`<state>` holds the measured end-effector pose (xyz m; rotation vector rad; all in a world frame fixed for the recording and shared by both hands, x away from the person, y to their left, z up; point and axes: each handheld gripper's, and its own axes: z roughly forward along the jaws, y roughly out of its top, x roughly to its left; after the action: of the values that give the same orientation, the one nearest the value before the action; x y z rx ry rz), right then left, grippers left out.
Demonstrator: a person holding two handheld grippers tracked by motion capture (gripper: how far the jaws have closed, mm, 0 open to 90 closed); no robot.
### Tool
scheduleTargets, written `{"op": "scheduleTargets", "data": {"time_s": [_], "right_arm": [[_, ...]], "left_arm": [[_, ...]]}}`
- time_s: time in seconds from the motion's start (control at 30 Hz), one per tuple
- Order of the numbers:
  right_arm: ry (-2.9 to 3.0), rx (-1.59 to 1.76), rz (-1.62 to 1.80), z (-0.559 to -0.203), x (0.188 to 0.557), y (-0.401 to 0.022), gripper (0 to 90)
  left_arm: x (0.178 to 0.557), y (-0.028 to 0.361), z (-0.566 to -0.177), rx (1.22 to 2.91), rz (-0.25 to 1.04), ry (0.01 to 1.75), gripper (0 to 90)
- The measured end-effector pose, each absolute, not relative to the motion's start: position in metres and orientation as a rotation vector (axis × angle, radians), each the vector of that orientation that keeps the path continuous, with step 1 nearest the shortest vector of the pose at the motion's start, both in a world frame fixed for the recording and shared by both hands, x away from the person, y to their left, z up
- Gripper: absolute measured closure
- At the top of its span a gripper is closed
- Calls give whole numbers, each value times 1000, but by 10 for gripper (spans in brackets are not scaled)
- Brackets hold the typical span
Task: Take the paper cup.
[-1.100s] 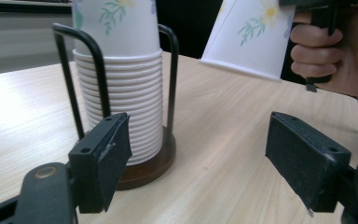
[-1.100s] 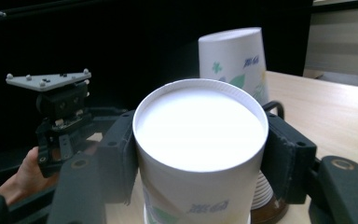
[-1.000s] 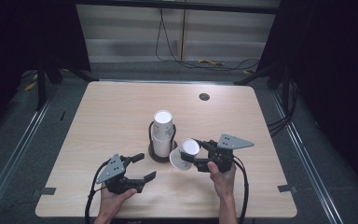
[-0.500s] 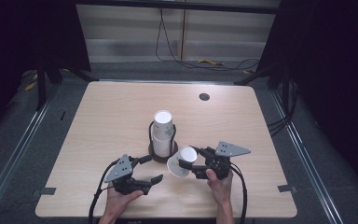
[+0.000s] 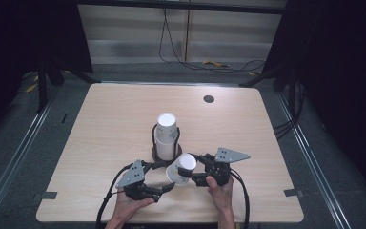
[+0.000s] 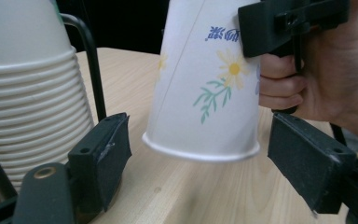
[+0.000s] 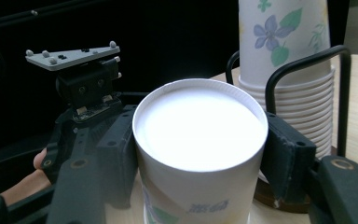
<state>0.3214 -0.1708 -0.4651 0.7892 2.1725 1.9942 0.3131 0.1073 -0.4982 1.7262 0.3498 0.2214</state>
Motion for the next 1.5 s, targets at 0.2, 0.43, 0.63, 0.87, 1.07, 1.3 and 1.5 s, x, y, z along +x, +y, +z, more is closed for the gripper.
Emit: {"op": "scheduleTargets", "data": {"time_s": [0.2, 0.43, 0.63, 0.87, 1.07, 1.3, 1.5], "right_arm": [[2194, 775, 2006, -469, 321, -164, 361], [2209, 754, 2027, -469, 322, -159, 361], [2206, 746, 2035, -469, 323, -158, 361], [2209, 737, 2046, -468, 323, -155, 361], [2215, 733, 2050, -468, 323, -153, 361], [2224, 734, 2046, -468, 323, -153, 344], [2217, 724, 2046, -468, 323, -151, 302]], "left_arm": [[314, 104, -500, 1721, 208, 330, 224], [315, 100, -503, 1706, 200, 328, 230], [316, 99, -502, 1706, 208, 330, 228], [315, 96, -503, 1698, 215, 330, 221], [315, 95, -503, 1719, 229, 323, 227], [315, 96, -503, 1727, 224, 312, 271], [315, 97, -503, 1744, 211, 318, 289]]}}
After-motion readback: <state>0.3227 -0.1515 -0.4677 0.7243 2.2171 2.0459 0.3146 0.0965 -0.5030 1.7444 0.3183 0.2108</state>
